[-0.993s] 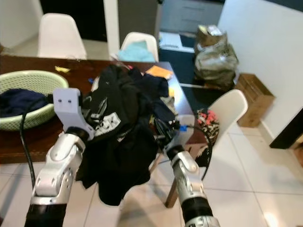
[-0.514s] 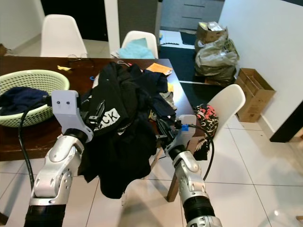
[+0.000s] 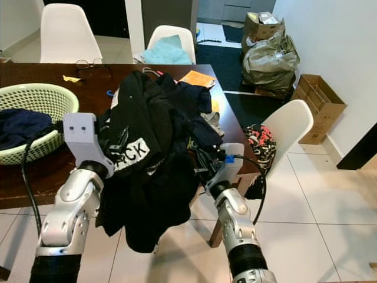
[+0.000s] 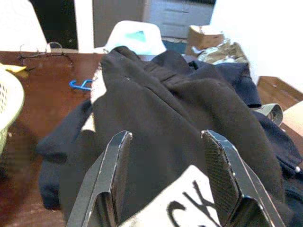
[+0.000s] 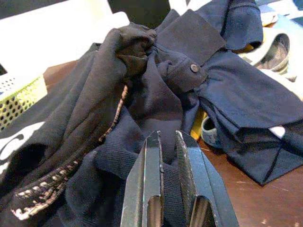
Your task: Hang hanger
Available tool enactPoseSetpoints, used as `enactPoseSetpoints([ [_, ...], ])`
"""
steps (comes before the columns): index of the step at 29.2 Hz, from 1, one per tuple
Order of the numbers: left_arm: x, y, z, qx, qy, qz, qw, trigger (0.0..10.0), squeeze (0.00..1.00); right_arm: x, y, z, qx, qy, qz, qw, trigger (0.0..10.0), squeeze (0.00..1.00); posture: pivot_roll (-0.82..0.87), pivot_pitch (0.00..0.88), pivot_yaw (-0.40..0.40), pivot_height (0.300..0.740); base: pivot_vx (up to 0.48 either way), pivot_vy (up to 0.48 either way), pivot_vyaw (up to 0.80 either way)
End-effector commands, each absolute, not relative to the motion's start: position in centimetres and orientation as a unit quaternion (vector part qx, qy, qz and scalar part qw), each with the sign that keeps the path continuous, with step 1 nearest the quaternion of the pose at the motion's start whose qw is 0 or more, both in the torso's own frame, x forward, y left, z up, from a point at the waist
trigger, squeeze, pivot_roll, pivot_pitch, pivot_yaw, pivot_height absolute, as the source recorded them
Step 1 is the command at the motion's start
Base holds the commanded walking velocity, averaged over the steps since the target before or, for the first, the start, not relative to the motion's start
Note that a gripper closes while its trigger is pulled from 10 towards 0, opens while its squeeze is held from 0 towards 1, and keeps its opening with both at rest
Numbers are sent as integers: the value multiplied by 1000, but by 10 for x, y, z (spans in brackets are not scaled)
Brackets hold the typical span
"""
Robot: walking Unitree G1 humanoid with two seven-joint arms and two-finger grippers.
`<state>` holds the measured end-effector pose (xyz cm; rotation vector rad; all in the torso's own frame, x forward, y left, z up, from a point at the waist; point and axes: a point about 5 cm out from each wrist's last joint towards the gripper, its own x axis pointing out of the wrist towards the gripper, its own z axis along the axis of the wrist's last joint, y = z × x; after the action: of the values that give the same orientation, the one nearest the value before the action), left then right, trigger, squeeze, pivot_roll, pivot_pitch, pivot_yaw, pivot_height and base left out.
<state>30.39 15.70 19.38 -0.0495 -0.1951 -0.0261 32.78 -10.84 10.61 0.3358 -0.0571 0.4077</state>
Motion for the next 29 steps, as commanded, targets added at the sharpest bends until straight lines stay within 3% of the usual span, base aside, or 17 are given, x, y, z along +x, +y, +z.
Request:
enactPoseSetpoints([
  [1, 303, 158, 195, -30, -95, -15, 995, 10000, 0, 326, -107, 103, 170, -20, 201, 964, 10000, 0, 16, 45, -106, 740, 0, 371, 0],
  [23, 303, 158, 196, -33, -91, -14, 995, 10000, 0, 325, -106, 102, 171, -15, 201, 964, 10000, 0, 17, 52, -107, 740, 0, 439, 0],
  [26, 303, 159, 195, -36, -87, -9, 996, 10000, 0, 325, -106, 102, 171, -15, 201, 964, 10000, 0, 17, 52, -107, 740, 0, 266, 0],
  [29, 304, 166, 193, -42, -74, 19, 996, 10000, 47, 325, -106, 102, 171, -15, 201, 964, 10000, 0, 17, 57, -105, 740, 0, -399, 0],
])
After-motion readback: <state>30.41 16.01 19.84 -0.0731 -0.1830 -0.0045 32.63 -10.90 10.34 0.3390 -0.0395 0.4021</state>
